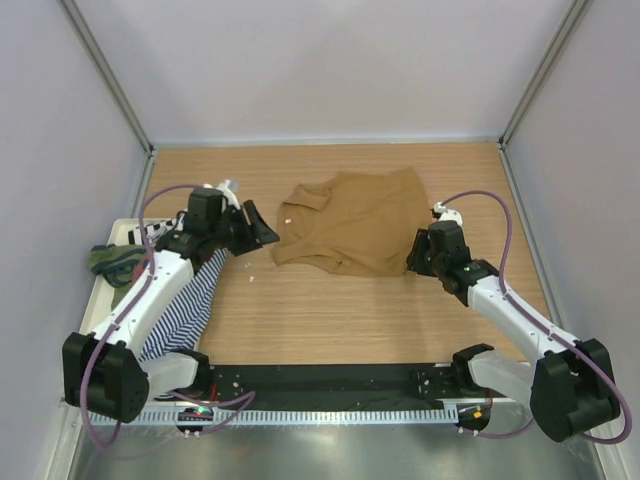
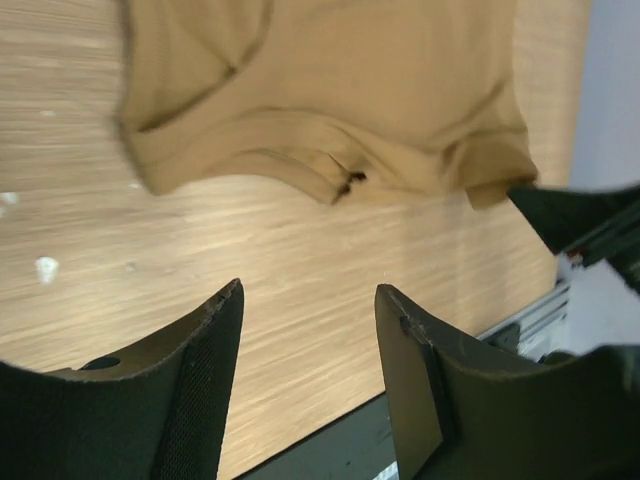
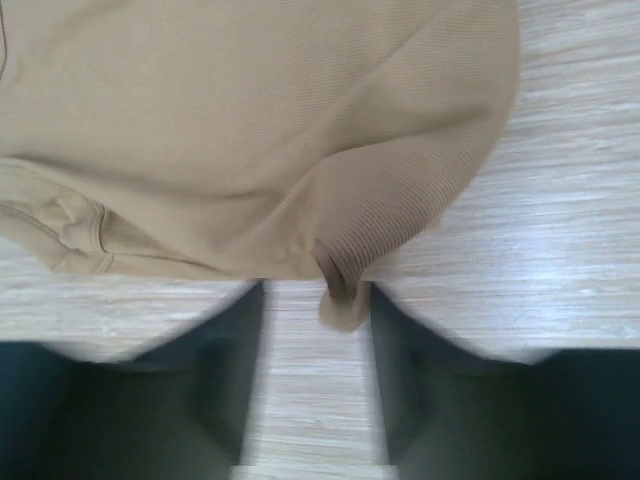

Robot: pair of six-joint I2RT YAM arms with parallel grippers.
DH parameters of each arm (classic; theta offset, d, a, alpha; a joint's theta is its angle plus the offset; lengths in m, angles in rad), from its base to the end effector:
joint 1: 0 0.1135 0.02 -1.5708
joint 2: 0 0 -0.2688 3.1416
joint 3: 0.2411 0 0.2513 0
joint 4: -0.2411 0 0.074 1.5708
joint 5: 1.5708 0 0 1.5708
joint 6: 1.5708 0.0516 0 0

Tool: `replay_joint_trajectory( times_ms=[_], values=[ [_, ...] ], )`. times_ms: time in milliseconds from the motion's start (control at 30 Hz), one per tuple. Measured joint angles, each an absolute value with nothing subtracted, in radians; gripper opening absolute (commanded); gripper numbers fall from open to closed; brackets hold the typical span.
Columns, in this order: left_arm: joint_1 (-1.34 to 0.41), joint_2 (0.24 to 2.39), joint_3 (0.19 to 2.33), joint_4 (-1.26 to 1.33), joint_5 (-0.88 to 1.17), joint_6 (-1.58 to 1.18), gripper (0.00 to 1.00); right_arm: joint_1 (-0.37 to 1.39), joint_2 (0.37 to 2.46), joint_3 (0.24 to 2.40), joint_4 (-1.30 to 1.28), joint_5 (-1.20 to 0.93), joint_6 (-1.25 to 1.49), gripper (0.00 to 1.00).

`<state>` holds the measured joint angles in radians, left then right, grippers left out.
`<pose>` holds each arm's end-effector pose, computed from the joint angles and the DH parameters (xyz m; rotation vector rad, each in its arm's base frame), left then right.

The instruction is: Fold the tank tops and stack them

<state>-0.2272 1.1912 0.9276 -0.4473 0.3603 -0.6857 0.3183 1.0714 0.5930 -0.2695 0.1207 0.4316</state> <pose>0.2534 -0.0773 0.2777 -0.3470 2.3611 -0.8695 0.2179 0.0652 0.2052 0.1927 2.3162 0.2406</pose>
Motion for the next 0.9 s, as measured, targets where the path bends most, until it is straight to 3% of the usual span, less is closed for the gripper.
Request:
replay_joint_trajectory(
  times_ms=[100,333,467,667,900],
  values=[
    [-0.404,1.175,0.927,-0.435,0.285,-0.679,0.57,0.319,1.069,0.593,-0.277,0.115,0.43,0.69],
    [-0.69,1.274,0.948,-0.39,0.128,-0.685,0.52,0.319,0.978,0.591,-0.332,0.165,0.469,0.65],
    [-0.737,1.456,1.014,-0.387,0.089,-0.69,0.51,0.319,0.954,0.591,-0.364,0.23,0.511,0.63],
    [-0.742,1.716,1.19,-0.397,0.088,-0.653,0.54,0.319,1.013,0.593,-0.425,0.278,0.565,0.69],
    [-0.742,1.875,1.306,-0.4,0.12,-0.636,0.52,0.319,1.012,0.593,-0.45,0.304,0.598,0.69]
  ],
)
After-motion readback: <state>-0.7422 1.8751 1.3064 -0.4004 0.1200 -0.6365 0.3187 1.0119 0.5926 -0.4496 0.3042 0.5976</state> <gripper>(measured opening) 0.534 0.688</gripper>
